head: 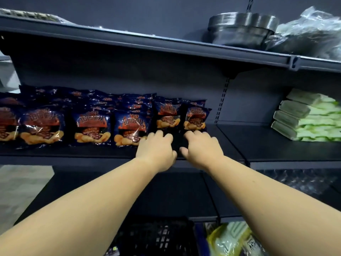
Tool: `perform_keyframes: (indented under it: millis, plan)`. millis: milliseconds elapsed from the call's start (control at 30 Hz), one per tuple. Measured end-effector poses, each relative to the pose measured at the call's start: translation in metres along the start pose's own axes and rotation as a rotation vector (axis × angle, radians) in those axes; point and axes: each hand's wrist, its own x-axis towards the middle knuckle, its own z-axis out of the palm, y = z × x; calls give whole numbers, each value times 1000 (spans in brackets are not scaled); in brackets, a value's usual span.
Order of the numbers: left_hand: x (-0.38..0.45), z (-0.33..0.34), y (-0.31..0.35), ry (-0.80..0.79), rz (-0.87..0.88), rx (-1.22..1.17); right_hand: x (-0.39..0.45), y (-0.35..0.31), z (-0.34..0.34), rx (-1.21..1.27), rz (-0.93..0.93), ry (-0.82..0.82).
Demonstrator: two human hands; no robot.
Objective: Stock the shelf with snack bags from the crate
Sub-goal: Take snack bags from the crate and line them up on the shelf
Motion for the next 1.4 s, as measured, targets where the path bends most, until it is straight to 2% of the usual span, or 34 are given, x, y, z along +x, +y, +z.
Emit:
perform_keyframes:
  millis: [233, 533, 833, 1400]
  plan:
    - [-31, 45, 0, -82, -34, -96, -37, -5, 49, 128, 29, -81]
    - [-76, 147, -14, -336, -195, -102, -74, 2, 165, 234, 2, -356]
    - [-112, 236, -34, -505, -354, -106, -86, 4, 259, 256, -41, -558]
    - [-183, 395, -93, -824, -423, -165, -156, -43, 438, 265, 36, -937]
